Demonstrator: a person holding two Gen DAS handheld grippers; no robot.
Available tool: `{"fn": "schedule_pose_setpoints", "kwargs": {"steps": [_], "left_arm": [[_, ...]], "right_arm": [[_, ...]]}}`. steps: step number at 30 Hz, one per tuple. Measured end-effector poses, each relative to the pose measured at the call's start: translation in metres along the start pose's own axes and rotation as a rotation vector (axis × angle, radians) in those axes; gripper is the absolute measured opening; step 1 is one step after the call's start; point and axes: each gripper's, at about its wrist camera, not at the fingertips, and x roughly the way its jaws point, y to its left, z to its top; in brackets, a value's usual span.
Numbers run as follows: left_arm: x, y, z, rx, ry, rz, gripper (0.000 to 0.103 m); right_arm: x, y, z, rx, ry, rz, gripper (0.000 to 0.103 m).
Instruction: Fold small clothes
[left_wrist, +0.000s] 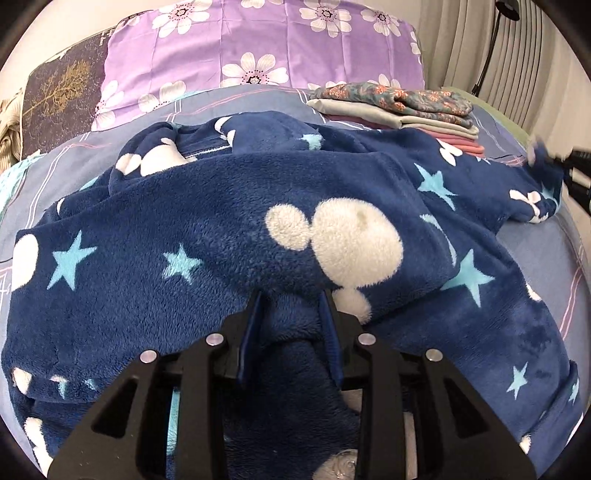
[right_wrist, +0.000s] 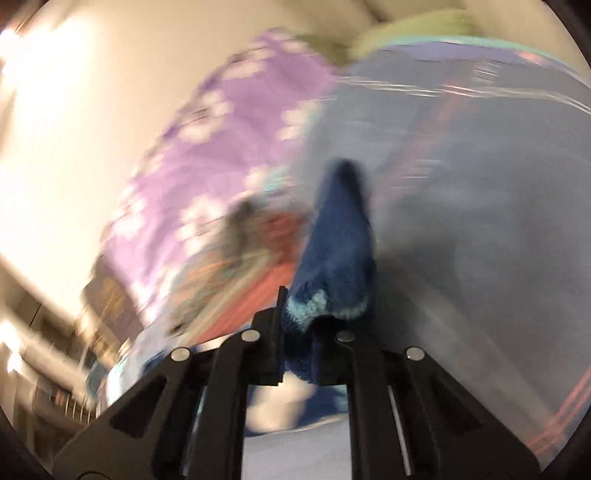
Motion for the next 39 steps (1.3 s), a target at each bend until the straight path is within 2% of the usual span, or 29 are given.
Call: {"fn": "schedule_pose_setpoints", "kwargs": {"steps": [6, 9, 11, 13, 14, 16, 20, 23, 28, 32, 34, 36, 39], "left_arm": [[-0.001, 0.007, -0.001, -0.038, -0.012, -0.042, 0.033], [-0.002, 0.013, -0.002, -0.073, -0.022, -0.083, 0.034], [-0.006, 0.021, -0.004, -0.109, -0.039, -0.12, 0.034], [-0.012, 0.031, -0.006, -0.166, -0.053, -0.169, 0.034], [-0.018, 0.04, -0.008, -0.215, -0.059, -0.207, 0.034], [-0.03, 0.054, -0.011, -0.276, -0.074, -0.254, 0.035], [-0.051, 0.069, -0.015, -0.307, -0.111, -0.272, 0.045], [-0.059, 0.078, -0.018, -0.345, -0.122, -0.3, 0.052], [-0.061, 0.086, -0.021, -0.423, -0.123, -0.383, 0.053], [-0.056, 0.078, -0.018, -0.427, -0.108, -0.423, 0.054], [-0.058, 0.074, -0.016, -0.42, -0.108, -0.435, 0.06], [-0.059, 0.071, -0.013, -0.416, -0.112, -0.453, 0.061], [-0.057, 0.071, -0.013, -0.451, -0.101, -0.487, 0.065]], "right_arm": [[0.018, 0.154, -0.061, -0.313, 0.1, 0.284, 0.01], [0.036, 0.207, -0.103, -0.387, 0.183, 0.409, 0.01], [0.051, 0.227, -0.14, -0.43, 0.25, 0.445, 0.01], [0.065, 0.233, -0.17, -0.468, 0.322, 0.438, 0.01], [0.076, 0.233, -0.189, -0.495, 0.379, 0.419, 0.01], [0.087, 0.229, -0.212, -0.529, 0.439, 0.376, 0.01], [0.1, 0.215, -0.238, -0.551, 0.52, 0.328, 0.01], [0.098, 0.212, -0.24, -0.568, 0.531, 0.337, 0.01], [0.084, 0.213, -0.245, -0.582, 0.524, 0.357, 0.01], [0.084, 0.209, -0.245, -0.576, 0.525, 0.36, 0.01], [0.082, 0.211, -0.247, -0.595, 0.519, 0.359, 0.013], [0.079, 0.217, -0.252, -0.631, 0.52, 0.368, 0.022], [0.071, 0.228, -0.263, -0.726, 0.519, 0.383, 0.027]]}}
